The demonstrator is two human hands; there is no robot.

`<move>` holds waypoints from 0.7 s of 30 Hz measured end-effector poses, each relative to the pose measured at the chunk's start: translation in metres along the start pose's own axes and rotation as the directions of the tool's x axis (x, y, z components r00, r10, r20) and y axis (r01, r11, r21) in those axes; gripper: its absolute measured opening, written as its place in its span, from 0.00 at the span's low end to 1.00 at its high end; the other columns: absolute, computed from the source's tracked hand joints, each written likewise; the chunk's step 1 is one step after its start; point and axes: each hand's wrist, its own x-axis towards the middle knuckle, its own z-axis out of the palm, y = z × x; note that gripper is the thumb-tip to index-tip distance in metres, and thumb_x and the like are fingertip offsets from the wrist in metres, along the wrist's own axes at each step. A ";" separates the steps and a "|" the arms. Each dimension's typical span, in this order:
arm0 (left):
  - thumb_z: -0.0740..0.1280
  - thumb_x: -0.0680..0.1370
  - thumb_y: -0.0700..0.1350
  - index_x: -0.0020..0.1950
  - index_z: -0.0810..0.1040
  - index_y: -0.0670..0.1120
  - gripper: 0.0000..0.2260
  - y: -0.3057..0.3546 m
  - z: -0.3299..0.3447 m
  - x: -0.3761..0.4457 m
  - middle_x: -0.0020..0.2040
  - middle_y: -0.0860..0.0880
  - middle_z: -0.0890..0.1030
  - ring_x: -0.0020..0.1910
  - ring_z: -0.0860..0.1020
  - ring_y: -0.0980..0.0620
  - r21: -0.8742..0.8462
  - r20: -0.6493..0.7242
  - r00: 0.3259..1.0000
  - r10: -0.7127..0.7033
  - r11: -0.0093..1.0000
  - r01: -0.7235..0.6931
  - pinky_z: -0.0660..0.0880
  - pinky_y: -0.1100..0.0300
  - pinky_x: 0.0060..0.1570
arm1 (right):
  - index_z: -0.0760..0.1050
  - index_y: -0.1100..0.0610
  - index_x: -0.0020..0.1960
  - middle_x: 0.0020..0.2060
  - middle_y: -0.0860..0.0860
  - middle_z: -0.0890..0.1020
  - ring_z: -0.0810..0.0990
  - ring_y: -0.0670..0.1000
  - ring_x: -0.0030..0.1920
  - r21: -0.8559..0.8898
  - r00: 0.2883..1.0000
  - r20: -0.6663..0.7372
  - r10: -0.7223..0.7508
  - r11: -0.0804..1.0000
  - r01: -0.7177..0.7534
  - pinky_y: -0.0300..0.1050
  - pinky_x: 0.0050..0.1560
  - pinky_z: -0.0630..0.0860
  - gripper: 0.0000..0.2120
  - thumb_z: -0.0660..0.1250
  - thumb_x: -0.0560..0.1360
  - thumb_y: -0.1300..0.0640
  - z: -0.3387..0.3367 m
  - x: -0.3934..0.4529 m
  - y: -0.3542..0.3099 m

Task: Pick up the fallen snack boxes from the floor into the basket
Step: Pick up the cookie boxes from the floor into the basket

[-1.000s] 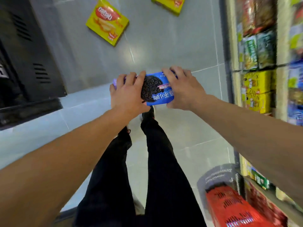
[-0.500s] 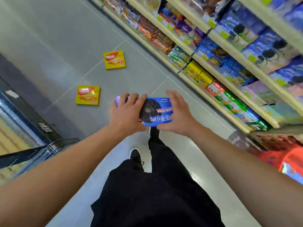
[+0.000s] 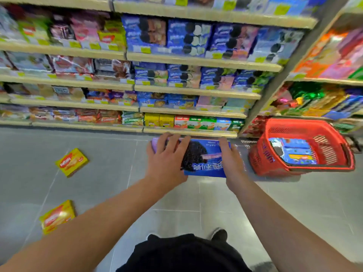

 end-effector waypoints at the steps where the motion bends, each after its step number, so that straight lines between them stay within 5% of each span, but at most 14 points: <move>1: 0.72 0.55 0.55 0.72 0.64 0.53 0.45 0.022 0.000 0.008 0.67 0.49 0.71 0.69 0.65 0.42 0.007 -0.016 0.999 0.029 1.000 -0.029 0.67 0.37 0.59 | 0.74 0.48 0.57 0.55 0.49 0.81 0.82 0.51 0.52 0.018 0.999 -0.036 -0.003 1.000 0.004 0.55 0.58 0.78 0.26 0.63 0.70 0.30 -0.020 0.002 -0.002; 3: 0.72 0.55 0.56 0.72 0.64 0.53 0.45 0.059 0.000 0.021 0.68 0.49 0.69 0.70 0.64 0.41 0.004 -0.041 0.996 0.078 0.997 -0.078 0.66 0.37 0.61 | 0.75 0.47 0.61 0.58 0.49 0.81 0.81 0.53 0.56 0.035 0.994 -0.102 -0.044 0.998 0.048 0.58 0.60 0.77 0.30 0.63 0.68 0.28 -0.059 0.005 -0.004; 5: 0.72 0.56 0.58 0.73 0.64 0.54 0.45 0.098 0.003 0.038 0.69 0.48 0.67 0.70 0.63 0.40 -0.003 -0.065 0.985 0.157 0.988 -0.158 0.66 0.36 0.62 | 0.78 0.47 0.52 0.49 0.49 0.84 0.84 0.52 0.48 0.115 0.990 -0.129 -0.063 0.990 0.078 0.57 0.55 0.80 0.17 0.63 0.75 0.36 -0.110 0.015 -0.007; 9: 0.70 0.60 0.65 0.73 0.63 0.52 0.44 0.159 0.004 0.080 0.73 0.44 0.61 0.72 0.61 0.38 -0.186 -0.143 0.962 0.231 0.949 -0.255 0.61 0.40 0.70 | 0.76 0.49 0.49 0.37 0.47 0.85 0.86 0.50 0.36 0.264 0.986 -0.153 -0.063 0.959 0.102 0.54 0.40 0.84 0.13 0.62 0.79 0.40 -0.194 0.033 -0.024; 12: 0.73 0.64 0.63 0.73 0.62 0.49 0.43 0.201 0.000 0.116 0.74 0.43 0.60 0.73 0.60 0.40 -0.446 -0.159 0.986 0.055 0.887 -0.122 0.61 0.45 0.72 | 0.75 0.49 0.46 0.38 0.49 0.84 0.85 0.53 0.37 0.286 0.977 -0.203 -0.066 0.950 0.124 0.56 0.44 0.83 0.14 0.62 0.78 0.40 -0.249 0.049 -0.040; 14: 0.70 0.68 0.62 0.75 0.60 0.48 0.40 0.225 0.000 0.144 0.74 0.45 0.61 0.73 0.61 0.45 -0.636 -0.035 0.998 -0.059 0.771 0.023 0.63 0.47 0.71 | 0.76 0.50 0.49 0.45 0.53 0.84 0.85 0.56 0.42 0.309 0.969 -0.232 -0.088 0.937 0.159 0.58 0.49 0.82 0.15 0.62 0.78 0.38 -0.280 0.060 -0.049; 18: 0.65 0.75 0.61 0.75 0.60 0.53 0.32 0.284 0.007 0.190 0.71 0.52 0.69 0.65 0.71 0.52 -0.819 0.174 0.978 -0.111 0.535 0.207 0.69 0.55 0.63 | 0.76 0.51 0.58 0.50 0.56 0.85 0.86 0.58 0.44 0.343 0.958 -0.276 -0.076 0.923 0.173 0.55 0.41 0.83 0.20 0.61 0.77 0.36 -0.340 0.085 -0.055; 21: 0.63 0.78 0.58 0.74 0.63 0.56 0.26 0.319 0.014 0.218 0.72 0.52 0.68 0.68 0.69 0.52 -0.849 0.214 0.974 -0.076 0.479 0.224 0.67 0.53 0.66 | 0.77 0.52 0.56 0.51 0.58 0.85 0.85 0.60 0.45 0.344 0.945 -0.311 -0.098 0.916 0.208 0.61 0.48 0.82 0.19 0.61 0.78 0.37 -0.368 0.104 -0.059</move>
